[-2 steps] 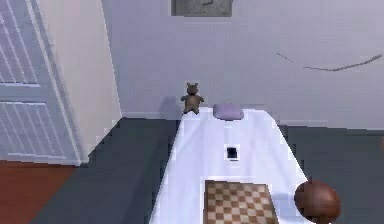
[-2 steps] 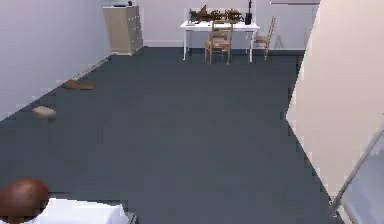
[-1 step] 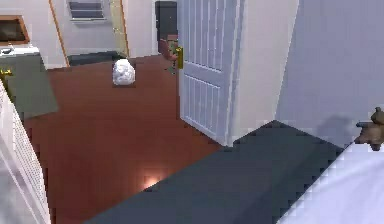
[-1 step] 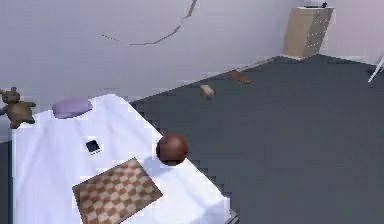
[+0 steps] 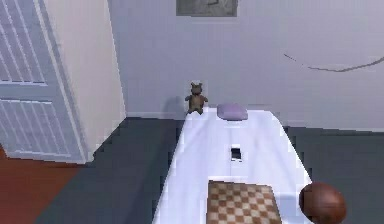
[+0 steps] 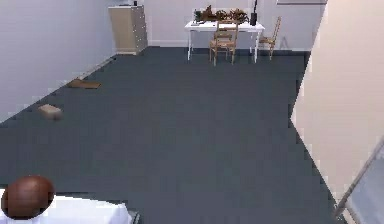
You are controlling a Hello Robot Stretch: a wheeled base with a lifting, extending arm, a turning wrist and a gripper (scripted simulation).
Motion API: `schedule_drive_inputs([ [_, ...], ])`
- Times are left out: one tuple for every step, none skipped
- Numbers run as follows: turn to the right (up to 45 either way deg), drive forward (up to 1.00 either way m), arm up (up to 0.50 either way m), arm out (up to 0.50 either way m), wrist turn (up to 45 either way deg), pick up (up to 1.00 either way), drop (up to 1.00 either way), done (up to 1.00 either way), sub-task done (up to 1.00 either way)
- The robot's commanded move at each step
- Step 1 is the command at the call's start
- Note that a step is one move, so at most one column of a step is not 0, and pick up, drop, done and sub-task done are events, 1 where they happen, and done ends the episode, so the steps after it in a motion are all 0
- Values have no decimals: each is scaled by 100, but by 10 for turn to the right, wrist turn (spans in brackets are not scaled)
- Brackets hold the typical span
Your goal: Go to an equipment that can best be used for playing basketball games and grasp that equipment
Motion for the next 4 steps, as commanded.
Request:
schedule_drive_inputs([
  [450, 0, 0, 0, 0, 0, 0, 0, 0],
  [300, 0, 0, 0, 0, 0, 0, 0, 0],
  [0, 50, 0, 0, 0, 0, 0, 0, 0],
  [-450, 0, 0, 0, 0, 0, 0, 0, 0],
])
